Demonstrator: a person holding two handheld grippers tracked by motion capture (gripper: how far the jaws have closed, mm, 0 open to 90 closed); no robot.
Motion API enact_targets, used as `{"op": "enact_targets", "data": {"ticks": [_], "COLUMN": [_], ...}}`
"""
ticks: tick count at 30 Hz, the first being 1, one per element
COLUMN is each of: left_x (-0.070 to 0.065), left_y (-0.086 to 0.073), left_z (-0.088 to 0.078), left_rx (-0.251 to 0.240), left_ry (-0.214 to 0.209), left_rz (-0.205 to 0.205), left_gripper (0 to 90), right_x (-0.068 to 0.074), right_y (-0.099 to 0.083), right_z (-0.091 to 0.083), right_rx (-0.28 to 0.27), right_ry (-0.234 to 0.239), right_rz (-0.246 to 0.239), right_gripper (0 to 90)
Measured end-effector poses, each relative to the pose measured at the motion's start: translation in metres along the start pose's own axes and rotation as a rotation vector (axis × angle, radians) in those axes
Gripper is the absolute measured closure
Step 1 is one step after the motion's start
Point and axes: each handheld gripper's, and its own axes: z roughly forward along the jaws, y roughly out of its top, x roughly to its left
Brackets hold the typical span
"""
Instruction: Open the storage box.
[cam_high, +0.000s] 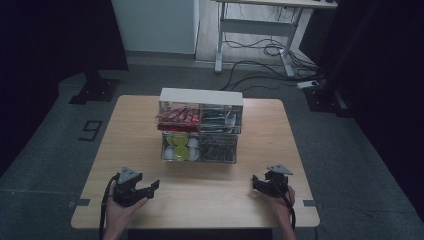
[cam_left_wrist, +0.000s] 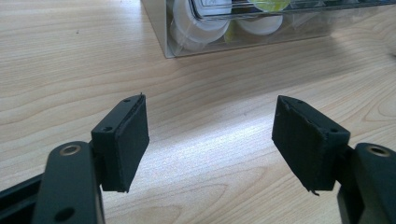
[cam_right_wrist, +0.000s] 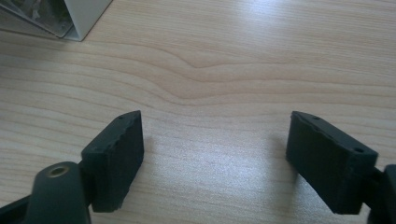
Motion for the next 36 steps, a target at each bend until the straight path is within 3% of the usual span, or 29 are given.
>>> {"op": "enact_targets", "data": {"ticks": [7,14,19,26,36], "left_x": [0.002,0.004,0.005,0.004,0.005], "left_y": [0.0,0.0,0.0,0.001,0.0], "left_z": [0.001,-0.003,-0.003,-0.003,-0.003], "left_rx": [-0.002,-0.014,-0.015,-0.014,-0.013], "left_ry": [0.002,0.005,0.005,0.004,0.006], "left_rz": [-0.007,-0.017,-0.019,-0.018,-0.019], "left_gripper": [27.3,27.3,27.3,27.3,27.2], "right_x": [-0.002,-0.008,-0.008,-0.011,-0.01], "right_y": [-0.001,0.003,0.005,0.006,0.011], "right_z": [-0.002,-0.012,-0.019,-0.024,-0.038], "right_rx": [-0.011,-0.064,-0.092,-0.105,-0.158], "right_ry": [-0.001,0.036,0.057,0.084,0.132], "right_rz": [0.012,0.052,0.06,0.062,0.049], "right_gripper": [28.3,41.1,45.3,51.6,70.4]}}
